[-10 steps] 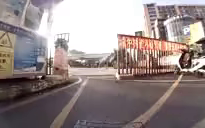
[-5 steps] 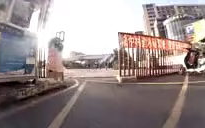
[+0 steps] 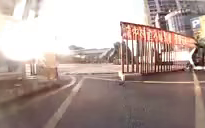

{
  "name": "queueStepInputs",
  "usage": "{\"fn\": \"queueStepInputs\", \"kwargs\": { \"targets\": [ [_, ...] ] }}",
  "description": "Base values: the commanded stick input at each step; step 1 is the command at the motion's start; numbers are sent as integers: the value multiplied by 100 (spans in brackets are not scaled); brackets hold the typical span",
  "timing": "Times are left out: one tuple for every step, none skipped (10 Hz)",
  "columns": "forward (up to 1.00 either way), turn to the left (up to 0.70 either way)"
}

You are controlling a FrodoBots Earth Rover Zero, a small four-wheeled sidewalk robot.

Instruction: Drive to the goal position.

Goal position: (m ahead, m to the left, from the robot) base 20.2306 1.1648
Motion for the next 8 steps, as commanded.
{"fn": "queueStepInputs", "kwargs": {
  "targets": [
    [70, 0],
    [70, 0],
    [70, 0],
    [70, 0],
    [70, 0],
    [70, 0],
    [70, 0],
    [70, 0]
  ]
}}
